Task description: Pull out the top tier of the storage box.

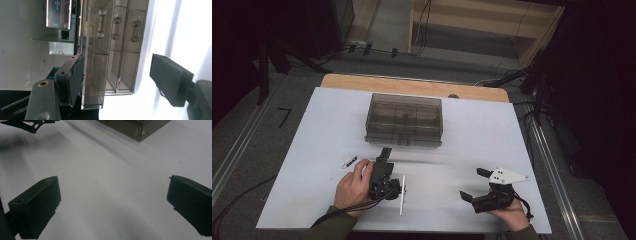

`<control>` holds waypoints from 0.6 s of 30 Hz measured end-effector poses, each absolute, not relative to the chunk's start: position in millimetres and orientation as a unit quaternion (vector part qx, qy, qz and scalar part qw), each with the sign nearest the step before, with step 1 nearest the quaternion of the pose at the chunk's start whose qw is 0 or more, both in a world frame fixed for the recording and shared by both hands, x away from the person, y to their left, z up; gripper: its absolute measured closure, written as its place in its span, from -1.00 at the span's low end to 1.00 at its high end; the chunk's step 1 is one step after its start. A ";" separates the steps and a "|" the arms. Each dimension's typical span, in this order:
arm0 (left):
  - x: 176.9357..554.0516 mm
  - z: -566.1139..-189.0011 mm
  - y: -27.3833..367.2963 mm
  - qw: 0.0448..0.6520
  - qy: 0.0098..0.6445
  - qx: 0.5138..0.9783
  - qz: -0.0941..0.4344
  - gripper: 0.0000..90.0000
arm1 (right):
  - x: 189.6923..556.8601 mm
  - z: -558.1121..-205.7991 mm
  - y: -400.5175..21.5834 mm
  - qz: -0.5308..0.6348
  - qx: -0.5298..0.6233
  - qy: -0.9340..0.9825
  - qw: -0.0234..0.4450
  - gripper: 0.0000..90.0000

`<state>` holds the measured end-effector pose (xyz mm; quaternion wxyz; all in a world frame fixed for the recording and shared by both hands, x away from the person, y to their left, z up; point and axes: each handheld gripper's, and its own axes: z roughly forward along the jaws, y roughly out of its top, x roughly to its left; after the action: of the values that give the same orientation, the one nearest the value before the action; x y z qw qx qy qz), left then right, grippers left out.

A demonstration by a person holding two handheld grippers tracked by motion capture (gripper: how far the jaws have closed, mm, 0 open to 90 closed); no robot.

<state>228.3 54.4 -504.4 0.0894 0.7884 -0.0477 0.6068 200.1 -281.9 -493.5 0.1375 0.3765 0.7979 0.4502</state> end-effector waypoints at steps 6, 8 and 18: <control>228.7 -503.4 54.2 0.097 -0.043 0.789 0.605 -0.44 | 200.3 -493.7 -281.7 0.451 0.376 0.798 0.137 -1.00; 228.8 -503.8 54.1 0.100 -0.042 0.790 0.604 -0.44 | 200.3 -493.6 -281.7 0.451 0.376 0.798 0.137 -1.00; 228.9 -503.1 53.6 0.114 -0.025 0.801 0.588 -0.49 | 200.7 -493.8 -281.8 0.450 0.376 0.798 0.138 -1.00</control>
<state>228.9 53.6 -503.1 0.1140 0.8006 -0.0251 0.5878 200.7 -281.8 -493.8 0.1380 0.3757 0.7983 0.4501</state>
